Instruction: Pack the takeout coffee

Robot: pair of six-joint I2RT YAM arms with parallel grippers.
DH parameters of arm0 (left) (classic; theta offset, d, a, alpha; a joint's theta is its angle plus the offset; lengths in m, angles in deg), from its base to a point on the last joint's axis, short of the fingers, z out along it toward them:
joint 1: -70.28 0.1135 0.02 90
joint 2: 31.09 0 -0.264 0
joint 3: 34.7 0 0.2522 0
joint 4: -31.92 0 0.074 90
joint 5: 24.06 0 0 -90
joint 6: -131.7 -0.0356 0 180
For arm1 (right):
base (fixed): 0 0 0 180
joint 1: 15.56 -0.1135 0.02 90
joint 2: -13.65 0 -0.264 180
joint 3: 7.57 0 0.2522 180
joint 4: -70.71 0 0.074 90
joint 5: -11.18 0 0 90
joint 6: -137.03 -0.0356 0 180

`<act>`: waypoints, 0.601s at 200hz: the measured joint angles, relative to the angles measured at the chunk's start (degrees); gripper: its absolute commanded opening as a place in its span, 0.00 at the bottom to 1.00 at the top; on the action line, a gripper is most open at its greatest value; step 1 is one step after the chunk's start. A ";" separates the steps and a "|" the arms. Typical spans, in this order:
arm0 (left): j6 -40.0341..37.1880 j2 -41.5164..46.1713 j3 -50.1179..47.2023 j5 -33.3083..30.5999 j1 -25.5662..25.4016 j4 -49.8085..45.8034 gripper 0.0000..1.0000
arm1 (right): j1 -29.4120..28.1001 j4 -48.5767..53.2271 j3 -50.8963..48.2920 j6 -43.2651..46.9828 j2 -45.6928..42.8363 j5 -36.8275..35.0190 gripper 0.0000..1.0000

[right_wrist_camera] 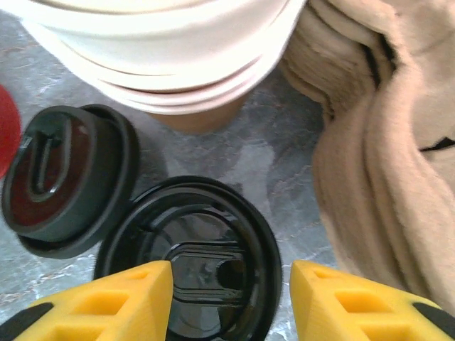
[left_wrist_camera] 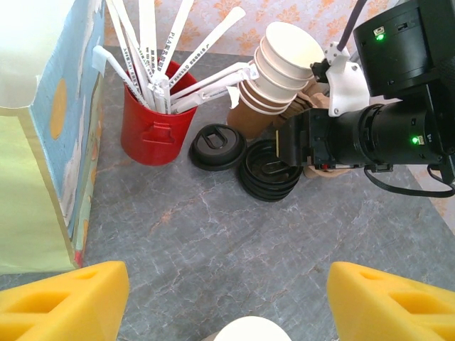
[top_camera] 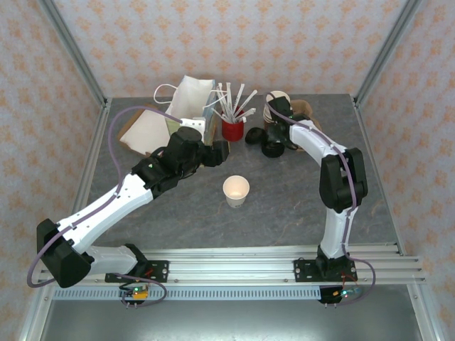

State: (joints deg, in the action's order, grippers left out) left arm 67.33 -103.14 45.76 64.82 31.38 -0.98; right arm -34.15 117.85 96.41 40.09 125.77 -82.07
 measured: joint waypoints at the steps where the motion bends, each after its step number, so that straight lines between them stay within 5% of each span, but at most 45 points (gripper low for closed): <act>1: 0.00 0.00 0.00 0.00 0.00 0.02 0.75 | 0.02 0.04 0.00 0.02 0.00 -0.02 0.47; 120: 0.44 0.00 0.00 0.00 0.00 0.02 0.75 | 0.15 2.01 0.02 -1.46 2.34 -0.87 0.30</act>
State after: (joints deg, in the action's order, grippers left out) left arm 67.77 -103.14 45.76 64.82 31.38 -0.96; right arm -34.00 119.87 96.43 38.63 128.11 -82.94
